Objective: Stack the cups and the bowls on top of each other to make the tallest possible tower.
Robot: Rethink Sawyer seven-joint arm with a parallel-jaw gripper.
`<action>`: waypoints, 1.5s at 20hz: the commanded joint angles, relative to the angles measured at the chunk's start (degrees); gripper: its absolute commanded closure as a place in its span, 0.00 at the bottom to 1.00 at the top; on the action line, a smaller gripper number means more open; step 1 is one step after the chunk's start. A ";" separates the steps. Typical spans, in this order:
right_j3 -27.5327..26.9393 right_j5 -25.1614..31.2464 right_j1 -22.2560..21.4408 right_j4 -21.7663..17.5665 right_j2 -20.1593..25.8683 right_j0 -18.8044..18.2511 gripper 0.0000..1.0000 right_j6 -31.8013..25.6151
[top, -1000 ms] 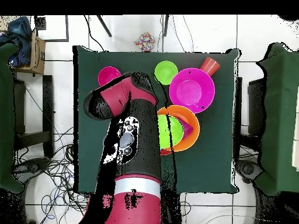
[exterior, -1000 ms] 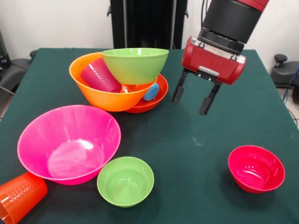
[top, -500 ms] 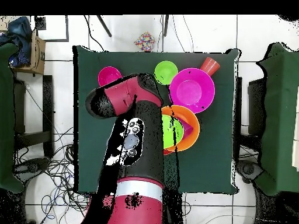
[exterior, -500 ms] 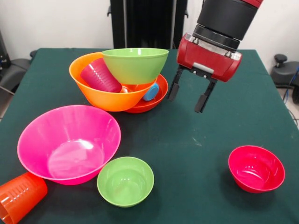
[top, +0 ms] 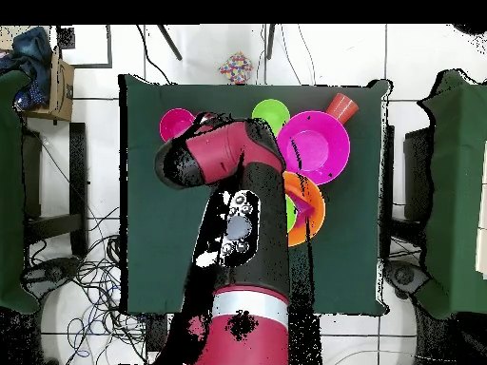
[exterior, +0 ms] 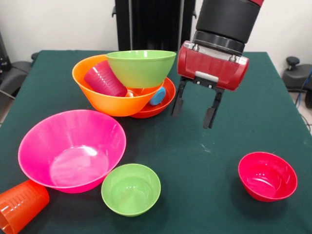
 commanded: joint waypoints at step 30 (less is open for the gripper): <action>5.33 20.13 -6.86 2.21 29.82 -7.75 0.00 -11.45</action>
